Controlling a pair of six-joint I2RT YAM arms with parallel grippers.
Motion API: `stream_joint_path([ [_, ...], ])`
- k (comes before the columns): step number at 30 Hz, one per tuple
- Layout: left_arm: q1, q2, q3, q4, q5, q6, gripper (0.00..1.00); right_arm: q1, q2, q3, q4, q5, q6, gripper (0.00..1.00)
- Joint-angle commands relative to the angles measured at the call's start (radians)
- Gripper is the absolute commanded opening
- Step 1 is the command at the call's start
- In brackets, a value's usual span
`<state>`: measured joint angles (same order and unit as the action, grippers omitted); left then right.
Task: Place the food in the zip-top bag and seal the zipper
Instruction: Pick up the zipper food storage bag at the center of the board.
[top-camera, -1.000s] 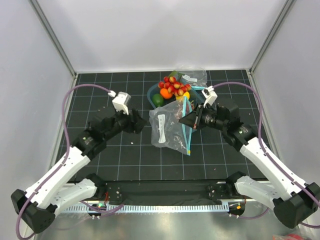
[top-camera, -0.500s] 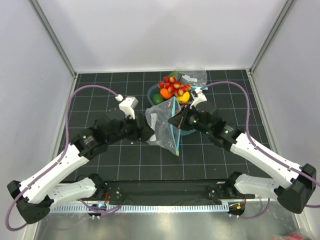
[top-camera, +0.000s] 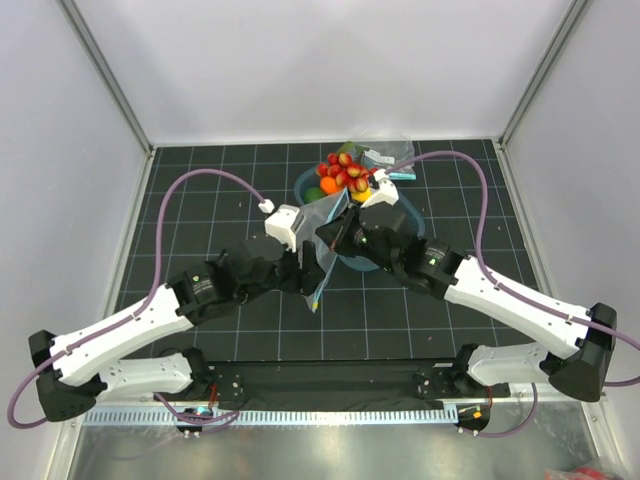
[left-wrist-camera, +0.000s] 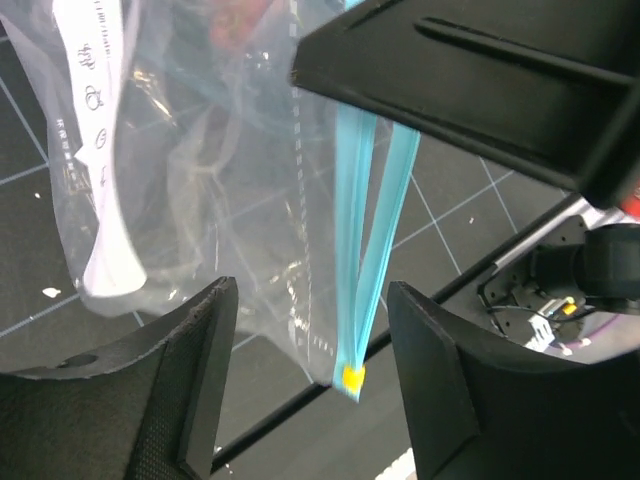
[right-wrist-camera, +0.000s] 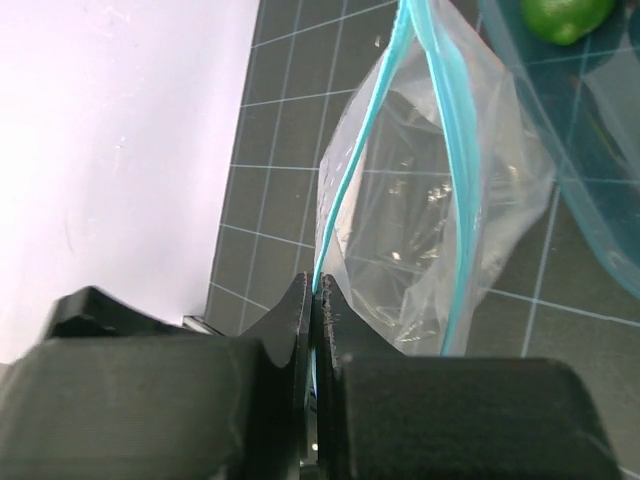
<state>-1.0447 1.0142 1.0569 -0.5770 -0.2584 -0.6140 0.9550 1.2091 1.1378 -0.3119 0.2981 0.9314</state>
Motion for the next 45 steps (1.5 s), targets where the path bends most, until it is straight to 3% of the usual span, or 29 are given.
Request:
stream_joint_path([
  [1,-0.035,0.017,0.044,0.075,-0.094,0.037,0.67,0.027,0.012,0.068,0.008,0.081,0.023,0.01],
  [8,-0.049,0.037,0.061,0.082,-0.174,0.071,0.69,0.044,0.017,0.068,0.013,0.065,0.032,0.01],
  [14,-0.049,0.046,0.068,0.08,-0.232,0.089,0.53,0.05,0.013,0.06,0.022,0.061,0.038,0.01],
  [16,-0.049,0.053,0.072,0.078,-0.237,0.099,0.41,0.053,0.012,0.059,0.023,0.056,0.037,0.01],
  [19,-0.049,0.078,0.072,0.08,-0.251,0.134,0.0,0.054,0.012,0.068,0.033,0.029,0.0,0.01],
  [21,-0.049,0.08,0.061,0.077,-0.29,0.128,0.0,0.054,0.0,0.083,-0.001,0.042,-0.048,0.13],
  [23,-0.049,0.07,0.04,0.086,-0.291,0.114,0.0,0.054,-0.017,0.085,-0.013,0.049,-0.107,0.38],
  [26,-0.048,0.046,0.02,0.103,-0.295,0.094,0.0,0.054,-0.057,0.071,-0.038,0.062,-0.141,0.51],
  [34,-0.049,0.049,0.034,0.095,-0.301,0.08,0.0,0.054,-0.063,0.071,-0.164,0.099,-0.158,0.51],
  [45,-0.049,0.055,0.035,0.083,-0.271,0.076,0.0,0.054,0.052,0.096,-0.161,0.156,-0.166,0.45],
])
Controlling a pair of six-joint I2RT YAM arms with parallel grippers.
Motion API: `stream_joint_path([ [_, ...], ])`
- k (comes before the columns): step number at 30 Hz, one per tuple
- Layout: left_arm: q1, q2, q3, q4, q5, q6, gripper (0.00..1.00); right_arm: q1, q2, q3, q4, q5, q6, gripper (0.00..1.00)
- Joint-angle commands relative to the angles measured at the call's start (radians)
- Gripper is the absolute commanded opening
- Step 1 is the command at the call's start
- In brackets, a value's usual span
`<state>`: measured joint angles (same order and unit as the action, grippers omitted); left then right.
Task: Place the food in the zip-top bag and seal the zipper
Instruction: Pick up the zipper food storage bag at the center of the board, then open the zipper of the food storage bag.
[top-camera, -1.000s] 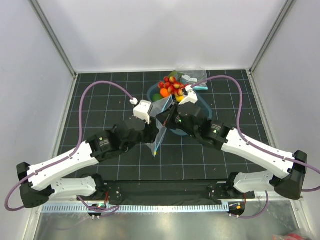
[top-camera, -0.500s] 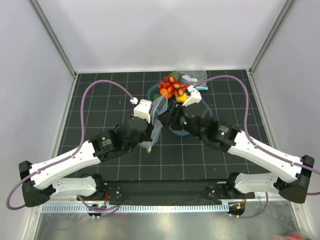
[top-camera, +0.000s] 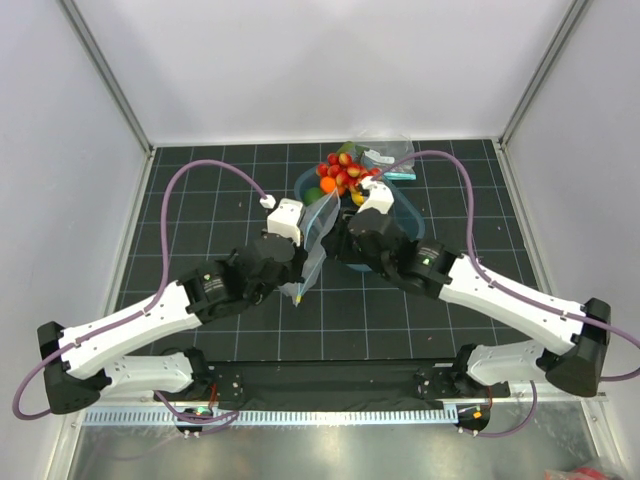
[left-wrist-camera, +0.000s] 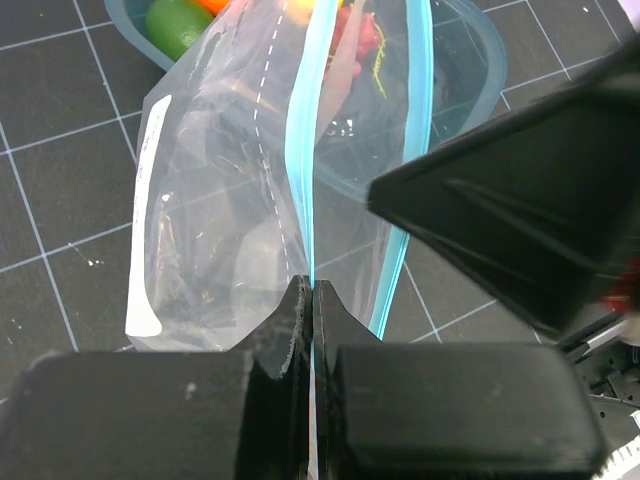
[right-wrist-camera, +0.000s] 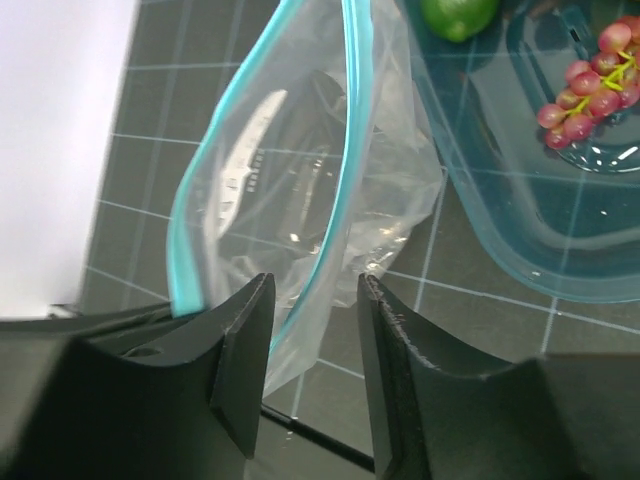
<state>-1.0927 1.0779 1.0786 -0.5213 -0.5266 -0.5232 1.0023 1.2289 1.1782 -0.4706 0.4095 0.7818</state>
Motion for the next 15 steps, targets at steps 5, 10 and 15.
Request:
stream_joint_path([
  [5,-0.001,-0.021,0.011,0.009,-0.01,-0.012,0.01,0.007,0.05,0.046,0.004,0.035,-0.004,0.16],
  [10,-0.001,-0.039,0.026,-0.04,-0.078,-0.041,0.32,0.007,0.032,0.015,0.024,-0.001,0.007,0.01],
  [15,-0.001,-0.004,0.082,-0.098,-0.13,-0.023,0.37,0.007,0.049,0.043,0.023,-0.064,0.0,0.01],
])
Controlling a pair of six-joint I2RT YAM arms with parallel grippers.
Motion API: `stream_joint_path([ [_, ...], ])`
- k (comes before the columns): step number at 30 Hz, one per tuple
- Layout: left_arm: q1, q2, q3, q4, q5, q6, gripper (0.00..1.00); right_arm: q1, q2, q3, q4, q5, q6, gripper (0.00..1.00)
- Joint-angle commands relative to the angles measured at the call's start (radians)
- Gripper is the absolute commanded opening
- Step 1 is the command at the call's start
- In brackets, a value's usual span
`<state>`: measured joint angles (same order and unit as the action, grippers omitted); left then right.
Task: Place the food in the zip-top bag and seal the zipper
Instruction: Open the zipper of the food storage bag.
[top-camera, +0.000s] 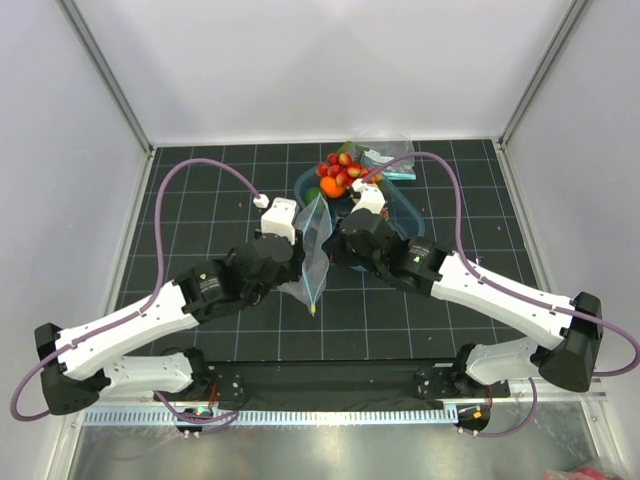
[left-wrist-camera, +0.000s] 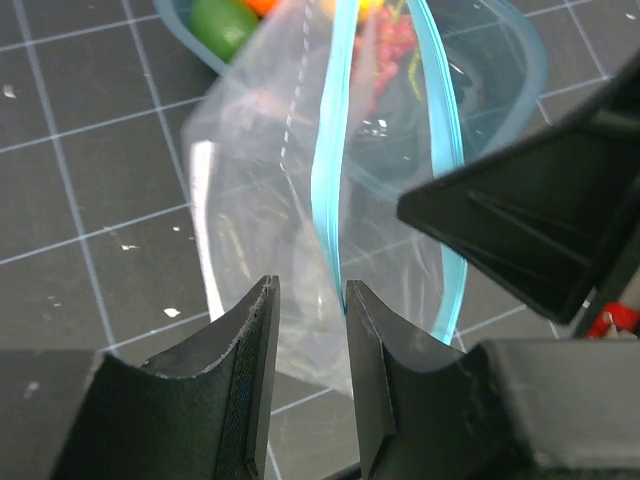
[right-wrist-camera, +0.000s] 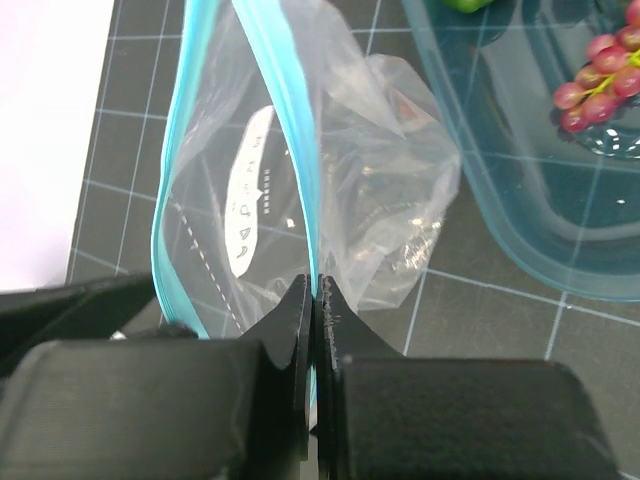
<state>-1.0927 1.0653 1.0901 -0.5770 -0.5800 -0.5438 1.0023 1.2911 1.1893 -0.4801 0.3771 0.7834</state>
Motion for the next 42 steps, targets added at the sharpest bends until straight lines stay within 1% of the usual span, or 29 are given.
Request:
stream_joint_path([
  [1,0.001,0.033,0.08,-0.056,-0.084,-0.001,0.36,0.009,-0.01,0.041,0.029,-0.04,-0.001,0.01],
  [7,-0.001,0.091,0.126,-0.147,-0.15,-0.037,0.38,0.015,-0.019,0.044,0.026,-0.026,-0.003,0.01],
  [10,0.001,0.113,0.148,-0.208,-0.173,-0.074,0.36,0.015,-0.027,0.03,0.029,-0.006,-0.007,0.01],
  [12,0.001,0.137,0.18,-0.253,-0.181,-0.09,0.27,0.015,-0.032,0.007,0.046,0.0,-0.013,0.01],
  [13,0.001,0.145,0.194,-0.291,-0.19,-0.091,0.17,0.015,-0.035,-0.003,0.07,0.008,-0.015,0.01],
  [14,-0.001,0.154,0.206,-0.316,-0.195,-0.09,0.12,0.015,-0.038,-0.016,0.083,0.017,-0.013,0.01],
  [17,-0.001,0.183,0.27,-0.423,-0.256,-0.073,0.0,0.012,-0.039,-0.051,0.138,0.029,-0.019,0.01],
  [19,-0.001,0.196,0.324,-0.51,-0.309,-0.059,0.0,0.007,-0.03,-0.065,0.187,-0.003,-0.021,0.01],
  [21,-0.001,0.2,0.381,-0.567,-0.328,-0.03,0.0,-0.002,0.0,-0.056,0.21,-0.038,-0.019,0.01],
  [23,-0.001,0.217,0.437,-0.656,-0.34,-0.021,0.0,-0.017,0.048,-0.053,0.257,-0.11,-0.015,0.01],
  [24,-0.001,0.226,0.454,-0.681,-0.339,-0.021,0.0,-0.027,0.066,-0.053,0.274,-0.136,-0.007,0.01],
  [25,0.001,0.245,0.467,-0.702,-0.337,-0.024,0.0,-0.037,0.086,-0.056,0.311,-0.208,0.005,0.01],
  [26,0.001,0.254,0.475,-0.721,-0.334,-0.024,0.0,-0.048,0.103,-0.057,0.325,-0.237,0.013,0.01],
  [28,-0.001,0.265,0.459,-0.704,-0.328,-0.012,0.0,-0.088,0.158,-0.066,0.362,-0.297,0.025,0.01],
  [29,-0.001,0.269,0.427,-0.681,-0.324,-0.004,0.0,-0.1,0.174,-0.071,0.377,-0.354,0.028,0.01],
  [31,-0.001,0.272,0.39,-0.592,-0.294,0.039,0.0,-0.129,0.212,-0.1,0.435,-0.421,0.027,0.01],
  [32,0.001,0.269,0.345,-0.555,-0.29,0.057,0.0,-0.139,0.221,-0.106,0.451,-0.469,0.016,0.01],
  [34,0.001,0.266,0.305,-0.436,-0.267,0.106,0.0,-0.155,0.24,-0.128,0.475,-0.495,-0.007,0.01],
  [36,0.001,0.257,0.249,-0.356,-0.259,0.131,0.0,-0.16,0.241,-0.145,0.475,-0.495,-0.045,0.02],
  [37,0.001,0.256,0.234,-0.292,-0.25,0.146,0.0,-0.162,0.243,-0.149,0.474,-0.495,-0.058,0.04],
  [38,0.004,0.252,0.208,-0.262,-0.241,0.174,0.0,-0.166,0.244,-0.154,0.475,-0.494,-0.07,0.06],
  [39,0.004,0.248,0.196,-0.233,-0.228,0.195,0.0,-0.169,0.247,-0.155,0.475,-0.492,-0.09,0.1],
  [40,0.005,0.248,0.182,-0.184,-0.198,0.211,0.0,-0.174,0.255,-0.155,0.474,-0.498,-0.102,0.1],
  [41,0.013,0.249,0.162,-0.167,-0.175,0.238,0.0,-0.18,0.26,-0.155,0.472,-0.503,-0.113,0.11],
  [42,0.019,0.263,0.159,-0.155,-0.15,0.245,0.0,-0.183,0.264,-0.152,0.465,-0.504,-0.121,0.14],
])
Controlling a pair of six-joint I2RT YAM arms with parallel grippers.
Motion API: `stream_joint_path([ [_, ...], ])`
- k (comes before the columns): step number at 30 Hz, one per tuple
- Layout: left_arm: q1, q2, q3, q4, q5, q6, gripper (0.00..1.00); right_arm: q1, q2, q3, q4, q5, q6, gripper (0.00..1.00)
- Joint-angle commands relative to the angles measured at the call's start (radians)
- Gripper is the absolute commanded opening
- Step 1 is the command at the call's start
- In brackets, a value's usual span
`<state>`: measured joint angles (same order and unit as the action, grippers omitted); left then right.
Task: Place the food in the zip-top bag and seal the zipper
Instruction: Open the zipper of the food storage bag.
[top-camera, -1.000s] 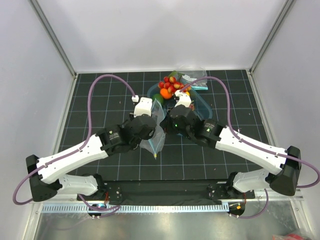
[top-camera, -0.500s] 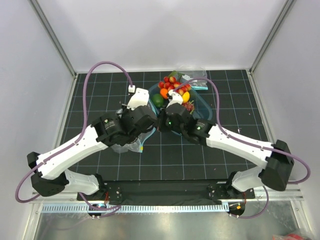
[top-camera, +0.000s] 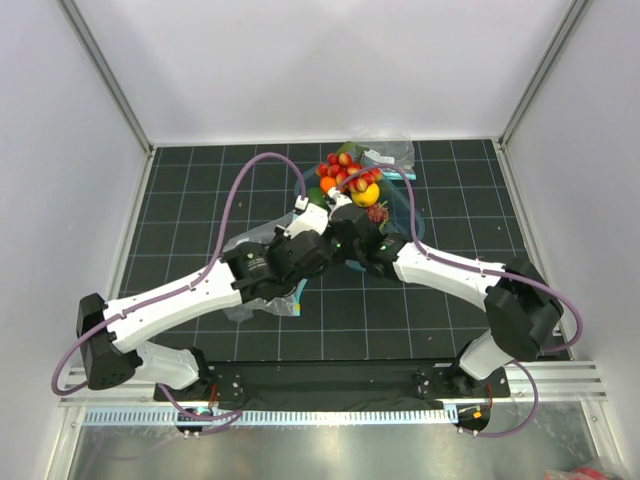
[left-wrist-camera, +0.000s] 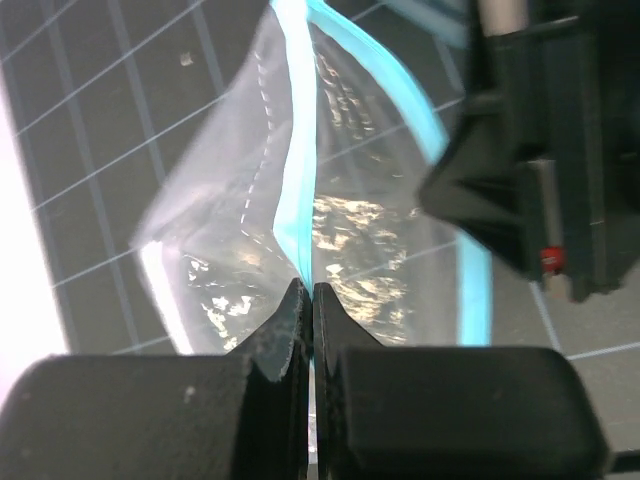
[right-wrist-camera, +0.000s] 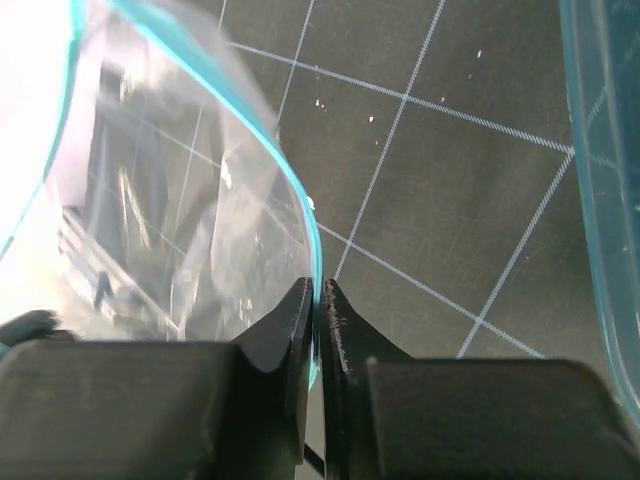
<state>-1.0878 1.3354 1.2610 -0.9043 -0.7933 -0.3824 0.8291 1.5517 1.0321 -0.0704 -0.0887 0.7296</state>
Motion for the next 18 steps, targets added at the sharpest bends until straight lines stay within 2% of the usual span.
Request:
stream_joint_path([
  [1,0.019,0.004,-0.012,0.174,0.087,0.083,0.0,-0.013,0.008,0.005,0.046,-0.046,-0.088,0.14],
  [4,0.029,0.06,0.011,0.157,0.163,0.083,0.0,-0.021,0.011,0.008,0.024,-0.045,-0.128,0.24],
  [6,0.029,0.094,0.052,0.116,0.161,0.089,0.0,-0.027,-0.005,0.002,0.015,-0.036,-0.148,0.29],
  [10,0.029,0.157,0.123,0.065,0.094,0.076,0.0,-0.061,-0.019,-0.006,0.009,-0.031,-0.176,0.29],
  [11,0.031,0.165,0.136,0.062,0.098,0.08,0.0,-0.068,-0.016,-0.004,0.006,-0.046,-0.18,0.28],
  [14,0.034,0.162,0.14,0.084,0.101,0.106,0.0,-0.091,0.001,0.0,0.007,-0.066,-0.182,0.15],
  [15,0.037,0.16,0.137,0.1,0.114,0.117,0.0,-0.094,0.007,0.005,0.011,-0.069,-0.183,0.06],
  [18,0.057,0.142,0.117,0.123,0.115,0.143,0.0,-0.1,0.041,0.023,0.024,-0.095,-0.19,0.01],
])
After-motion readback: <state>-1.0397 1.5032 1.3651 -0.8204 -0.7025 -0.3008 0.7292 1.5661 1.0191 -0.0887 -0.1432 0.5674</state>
